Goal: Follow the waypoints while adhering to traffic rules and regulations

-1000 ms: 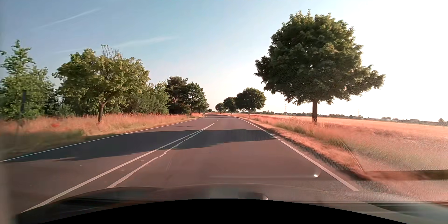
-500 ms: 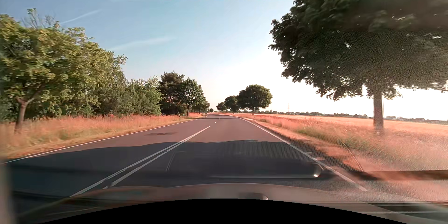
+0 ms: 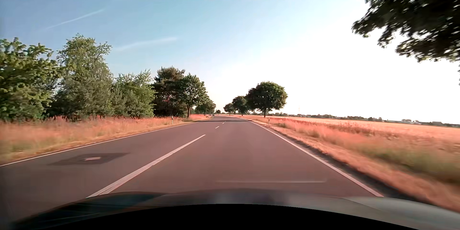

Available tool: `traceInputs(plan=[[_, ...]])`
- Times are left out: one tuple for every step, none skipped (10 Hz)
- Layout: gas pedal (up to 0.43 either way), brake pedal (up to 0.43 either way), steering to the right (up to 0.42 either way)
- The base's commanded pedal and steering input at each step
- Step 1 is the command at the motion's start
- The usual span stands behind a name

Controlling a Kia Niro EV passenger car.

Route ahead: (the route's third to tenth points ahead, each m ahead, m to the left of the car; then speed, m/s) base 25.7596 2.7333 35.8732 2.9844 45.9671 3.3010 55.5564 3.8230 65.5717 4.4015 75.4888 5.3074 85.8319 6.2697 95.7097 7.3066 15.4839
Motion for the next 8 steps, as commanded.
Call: traceInputs(plan=[[0.22, 0.0, -0.009], [0.22, 0.0, -0.009], [0.22, 0.0, -0.009], [0.22, 0.0, -0.009], [0.22, 0.0, -0.009], [0.22, 0.0, -0.009], [0.22, 0.0, -0.009], [0.22, 0.0, -0.009]])
